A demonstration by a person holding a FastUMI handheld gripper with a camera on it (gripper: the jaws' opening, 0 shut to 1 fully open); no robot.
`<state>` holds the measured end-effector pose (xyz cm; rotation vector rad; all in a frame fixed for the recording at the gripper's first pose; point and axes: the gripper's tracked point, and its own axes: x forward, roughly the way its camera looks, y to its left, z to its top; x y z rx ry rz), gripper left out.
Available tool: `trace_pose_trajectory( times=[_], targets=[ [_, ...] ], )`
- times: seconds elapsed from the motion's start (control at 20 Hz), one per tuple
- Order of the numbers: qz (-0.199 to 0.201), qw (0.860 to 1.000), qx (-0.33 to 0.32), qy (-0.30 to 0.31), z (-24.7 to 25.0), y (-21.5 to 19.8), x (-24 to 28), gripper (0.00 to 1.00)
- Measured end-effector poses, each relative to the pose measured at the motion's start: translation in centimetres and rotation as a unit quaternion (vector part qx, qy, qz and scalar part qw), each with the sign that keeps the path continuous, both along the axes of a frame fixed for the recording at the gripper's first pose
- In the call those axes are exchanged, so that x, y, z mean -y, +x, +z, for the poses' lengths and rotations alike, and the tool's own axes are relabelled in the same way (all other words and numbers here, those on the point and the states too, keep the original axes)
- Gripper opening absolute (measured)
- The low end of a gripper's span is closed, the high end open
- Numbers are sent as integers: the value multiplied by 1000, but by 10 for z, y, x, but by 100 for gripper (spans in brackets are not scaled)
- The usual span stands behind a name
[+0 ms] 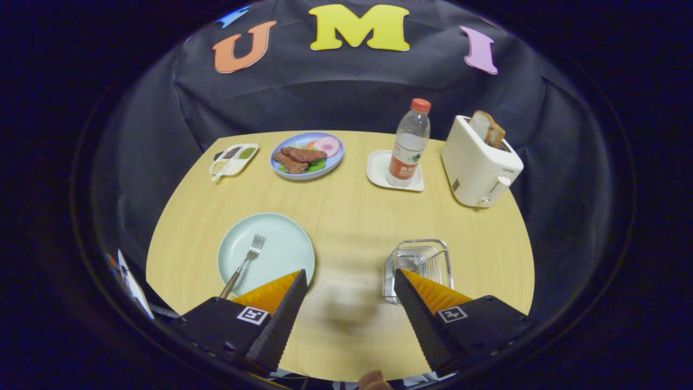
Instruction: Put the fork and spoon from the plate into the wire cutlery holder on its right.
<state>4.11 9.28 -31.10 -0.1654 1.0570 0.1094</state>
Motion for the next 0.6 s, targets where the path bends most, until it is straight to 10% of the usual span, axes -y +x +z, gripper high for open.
trace_pose_trajectory(
  times=[0.6],
  targets=[
    [11, 996, -77, 36, -77, -46, -144, 97]
  ],
)
